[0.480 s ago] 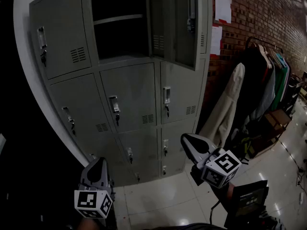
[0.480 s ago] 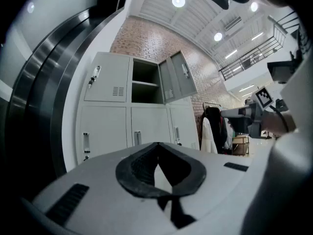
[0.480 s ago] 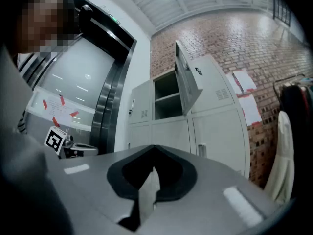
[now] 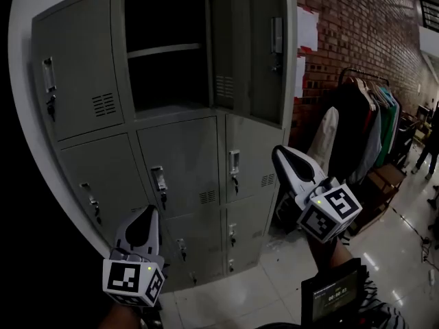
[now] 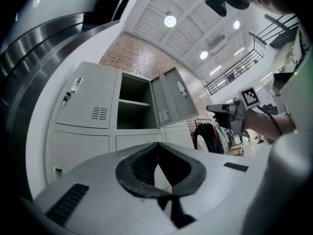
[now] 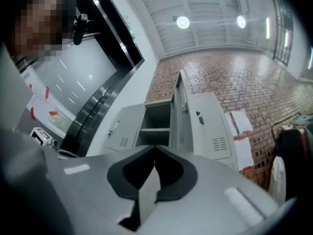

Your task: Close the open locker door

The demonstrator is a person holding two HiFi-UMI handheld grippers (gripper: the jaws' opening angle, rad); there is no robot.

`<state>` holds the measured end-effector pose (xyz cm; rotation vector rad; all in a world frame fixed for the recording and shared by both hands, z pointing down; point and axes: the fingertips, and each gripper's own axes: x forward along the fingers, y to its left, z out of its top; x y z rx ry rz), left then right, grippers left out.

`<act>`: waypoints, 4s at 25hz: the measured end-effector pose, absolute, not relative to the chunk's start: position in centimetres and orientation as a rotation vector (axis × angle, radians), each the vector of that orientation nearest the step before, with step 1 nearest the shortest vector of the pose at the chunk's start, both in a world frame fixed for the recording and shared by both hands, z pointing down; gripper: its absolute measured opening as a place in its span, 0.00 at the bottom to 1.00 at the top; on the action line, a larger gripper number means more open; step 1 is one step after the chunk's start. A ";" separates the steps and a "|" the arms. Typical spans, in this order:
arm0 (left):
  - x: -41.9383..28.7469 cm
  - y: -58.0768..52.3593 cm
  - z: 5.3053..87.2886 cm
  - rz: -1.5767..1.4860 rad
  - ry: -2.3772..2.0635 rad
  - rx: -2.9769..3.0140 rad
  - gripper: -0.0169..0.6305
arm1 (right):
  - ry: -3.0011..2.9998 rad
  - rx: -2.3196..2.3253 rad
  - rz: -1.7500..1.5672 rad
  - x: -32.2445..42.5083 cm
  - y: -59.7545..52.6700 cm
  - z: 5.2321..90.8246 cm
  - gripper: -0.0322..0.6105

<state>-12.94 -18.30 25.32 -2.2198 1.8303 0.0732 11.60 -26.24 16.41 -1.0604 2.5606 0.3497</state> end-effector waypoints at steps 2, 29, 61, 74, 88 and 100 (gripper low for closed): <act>-13.1 -19.7 24.5 0.055 1.744 -2.250 0.03 | 2.496 -1.119 0.351 12.6 -27.3 14.6 0.08; -11.9 -28.3 15.8 0.175 1.598 -2.137 0.03 | 2.543 -0.671 0.257 12.8 -32.1 8.8 0.17; -26.4 -22.0 18.2 0.186 1.876 -2.013 0.03 | 2.660 -0.482 0.267 -13.9 -31.6 9.9 0.08; -30.0 -24.1 18.1 0.163 1.933 -1.969 0.03 | 2.753 -0.649 0.296 -20.7 -39.5 10.9 0.07; -30.5 -25.6 17.9 0.138 1.948 -1.995 0.03 | 2.839 -0.807 0.317 -22.0 -43.8 12.6 0.05; -29.3 -23.7 21.0 0.162 1.898 -2.098 0.03 | 2.767 -0.797 0.290 -16.0 -35.1 15.3 0.05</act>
